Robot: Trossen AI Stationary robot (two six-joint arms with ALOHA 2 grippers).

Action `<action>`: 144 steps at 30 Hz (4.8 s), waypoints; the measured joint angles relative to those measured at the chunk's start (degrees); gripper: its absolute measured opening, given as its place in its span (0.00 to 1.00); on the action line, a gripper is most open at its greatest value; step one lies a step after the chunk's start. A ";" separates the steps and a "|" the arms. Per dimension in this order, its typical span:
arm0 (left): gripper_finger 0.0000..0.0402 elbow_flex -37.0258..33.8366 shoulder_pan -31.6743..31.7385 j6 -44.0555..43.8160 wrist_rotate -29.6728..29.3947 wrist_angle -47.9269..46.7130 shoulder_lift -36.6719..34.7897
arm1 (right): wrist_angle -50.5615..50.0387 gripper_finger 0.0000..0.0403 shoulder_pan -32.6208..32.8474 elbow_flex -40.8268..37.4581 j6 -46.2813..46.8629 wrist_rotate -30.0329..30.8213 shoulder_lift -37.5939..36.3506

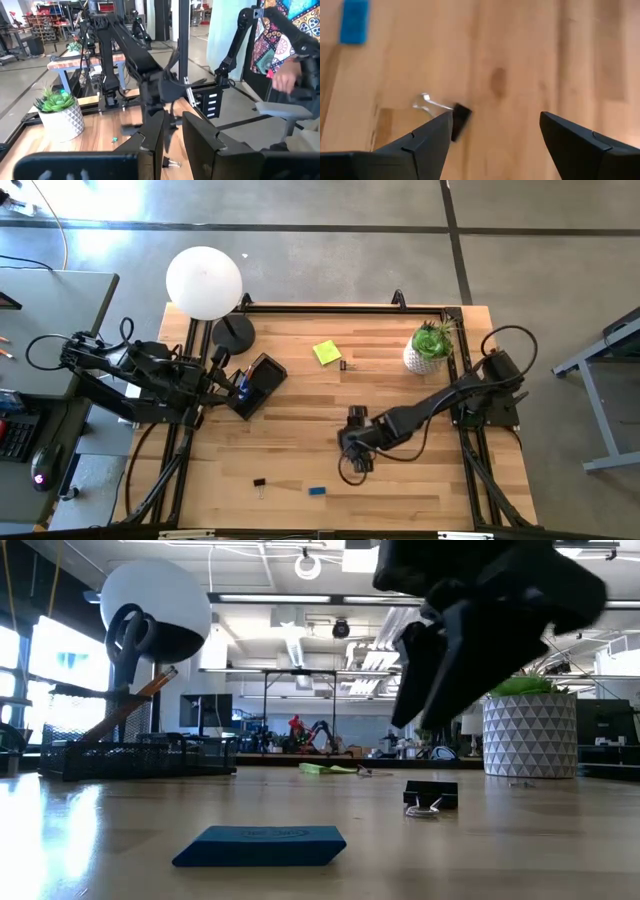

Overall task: Pick and place office supplies into organizer
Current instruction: Put the left black binder clip into the black mesh desk organizer

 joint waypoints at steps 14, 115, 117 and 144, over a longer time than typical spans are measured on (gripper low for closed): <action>0.15 0.02 0.00 0.00 1.88 -1.27 0.37 | 3.86 0.73 0.21 -1.89 -5.64 -3.06 -0.01; 0.50 0.09 -17.27 34.26 13.99 -0.35 61.24 | 6.76 0.73 4.54 -1.85 16.29 7.60 -0.04; 0.49 0.09 -17.25 34.25 14.15 -0.37 61.24 | 6.76 0.73 4.54 -1.85 16.31 7.69 -0.04; 0.37 -0.07 -17.31 34.37 -2.53 -5.38 53.38 | 6.72 0.73 4.52 -1.85 16.31 9.48 -0.04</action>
